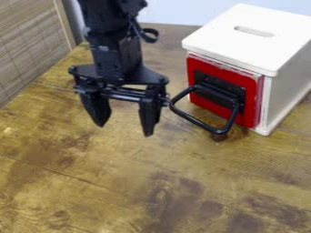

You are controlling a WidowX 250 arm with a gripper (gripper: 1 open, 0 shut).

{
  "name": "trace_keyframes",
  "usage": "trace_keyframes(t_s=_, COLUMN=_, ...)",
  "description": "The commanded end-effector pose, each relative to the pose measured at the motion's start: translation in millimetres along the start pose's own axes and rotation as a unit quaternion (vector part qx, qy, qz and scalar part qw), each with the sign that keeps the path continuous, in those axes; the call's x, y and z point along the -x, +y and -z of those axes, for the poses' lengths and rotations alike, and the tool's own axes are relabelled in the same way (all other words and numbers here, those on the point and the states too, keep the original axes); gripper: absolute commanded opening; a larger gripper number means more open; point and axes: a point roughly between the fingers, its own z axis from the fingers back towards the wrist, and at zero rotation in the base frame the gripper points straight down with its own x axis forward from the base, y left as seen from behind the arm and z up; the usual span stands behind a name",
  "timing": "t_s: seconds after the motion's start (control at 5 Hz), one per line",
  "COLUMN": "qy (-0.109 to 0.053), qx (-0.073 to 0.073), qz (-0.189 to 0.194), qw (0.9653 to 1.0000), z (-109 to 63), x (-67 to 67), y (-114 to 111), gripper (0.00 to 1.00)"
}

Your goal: Close the drawer

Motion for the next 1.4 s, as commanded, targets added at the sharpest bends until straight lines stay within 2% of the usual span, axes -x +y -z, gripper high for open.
trace_keyframes(t_s=0.0, qy=-0.044, qx=0.003, qz=0.006, qw=0.999, z=-20.9, x=-1.6, y=-1.5, gripper=1.0)
trace_keyframes(t_s=0.4, qy=-0.058, qx=0.001, qz=0.001, qw=0.9983, z=-22.9, x=-4.5, y=1.5, gripper=1.0)
trace_keyframes(t_s=1.0, qy=-0.077, qx=0.004, qz=0.055, qw=0.9955, z=-22.0, x=-4.8, y=5.4, gripper=1.0)
trace_keyframes(t_s=1.2, qy=-0.079, qx=0.004, qz=0.068, qw=0.9946, z=-23.0, x=-5.6, y=6.4, gripper=1.0)
